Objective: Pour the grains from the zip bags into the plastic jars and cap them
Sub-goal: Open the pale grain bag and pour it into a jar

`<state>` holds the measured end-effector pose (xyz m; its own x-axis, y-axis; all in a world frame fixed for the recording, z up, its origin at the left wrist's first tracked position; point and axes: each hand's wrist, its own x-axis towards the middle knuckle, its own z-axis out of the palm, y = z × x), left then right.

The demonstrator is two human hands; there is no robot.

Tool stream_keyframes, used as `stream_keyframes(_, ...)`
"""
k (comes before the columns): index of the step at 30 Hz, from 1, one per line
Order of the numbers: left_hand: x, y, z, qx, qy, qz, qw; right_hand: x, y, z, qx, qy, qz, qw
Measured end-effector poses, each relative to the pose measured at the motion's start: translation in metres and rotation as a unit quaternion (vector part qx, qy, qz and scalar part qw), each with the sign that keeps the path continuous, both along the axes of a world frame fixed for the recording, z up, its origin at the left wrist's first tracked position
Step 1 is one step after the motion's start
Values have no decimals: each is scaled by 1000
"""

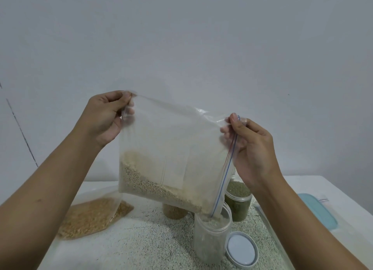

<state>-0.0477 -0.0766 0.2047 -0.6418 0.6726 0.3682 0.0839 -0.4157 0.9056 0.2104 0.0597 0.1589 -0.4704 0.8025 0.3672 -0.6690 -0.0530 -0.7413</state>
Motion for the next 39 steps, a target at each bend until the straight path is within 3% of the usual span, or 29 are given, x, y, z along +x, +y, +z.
stream_keyframes(39, 8, 6, 10, 14, 4, -30, 999, 5, 1, 0, -33, 4, -18, 999)
